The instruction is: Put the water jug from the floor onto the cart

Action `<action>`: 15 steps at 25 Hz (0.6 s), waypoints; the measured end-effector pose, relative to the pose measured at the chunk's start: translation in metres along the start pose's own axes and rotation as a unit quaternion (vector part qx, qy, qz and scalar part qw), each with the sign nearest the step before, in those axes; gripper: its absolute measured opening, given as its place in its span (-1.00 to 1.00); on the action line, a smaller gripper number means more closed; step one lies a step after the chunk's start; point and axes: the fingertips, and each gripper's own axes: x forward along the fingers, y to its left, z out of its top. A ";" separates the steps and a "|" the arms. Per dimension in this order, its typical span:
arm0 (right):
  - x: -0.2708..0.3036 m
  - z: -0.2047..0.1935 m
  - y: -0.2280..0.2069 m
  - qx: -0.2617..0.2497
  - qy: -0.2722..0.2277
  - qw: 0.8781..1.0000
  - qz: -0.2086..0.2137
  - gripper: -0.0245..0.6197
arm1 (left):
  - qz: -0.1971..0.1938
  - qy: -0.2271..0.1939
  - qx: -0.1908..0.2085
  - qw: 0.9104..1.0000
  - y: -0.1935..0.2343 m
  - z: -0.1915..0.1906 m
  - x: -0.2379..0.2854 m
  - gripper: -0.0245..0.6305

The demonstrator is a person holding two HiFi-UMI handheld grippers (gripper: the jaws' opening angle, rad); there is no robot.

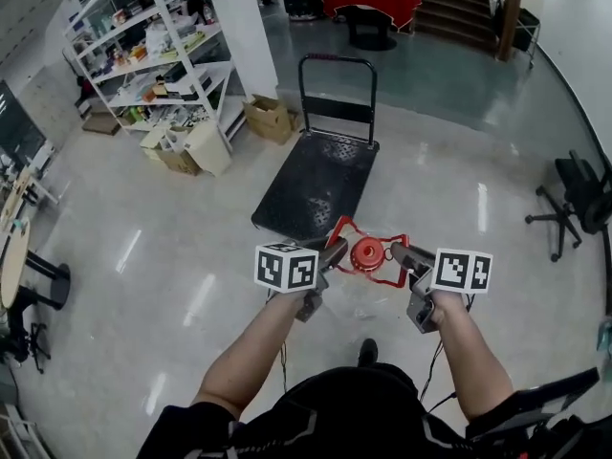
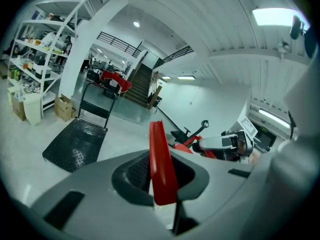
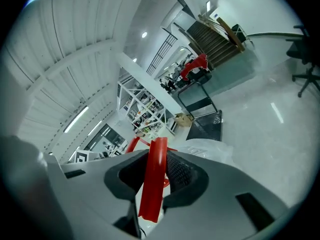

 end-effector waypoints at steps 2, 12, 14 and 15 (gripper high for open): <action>0.018 0.014 -0.004 -0.010 0.015 1.000 0.017 -0.65 | 0.018 -0.009 -0.008 1.000 0.014 0.010 0.004 -0.79; 0.143 0.118 -0.020 -0.051 0.068 0.994 0.069 -0.65 | 0.086 -0.050 -0.023 0.995 0.119 0.104 0.042 -0.79; 0.176 0.139 -0.025 -0.051 0.070 0.994 0.074 -0.65 | 0.085 -0.059 -0.026 0.994 0.148 0.124 0.051 -0.79; 0.193 0.149 -0.027 -0.051 0.070 0.993 0.075 -0.65 | 0.083 -0.064 -0.028 0.994 0.163 0.133 0.056 -0.79</action>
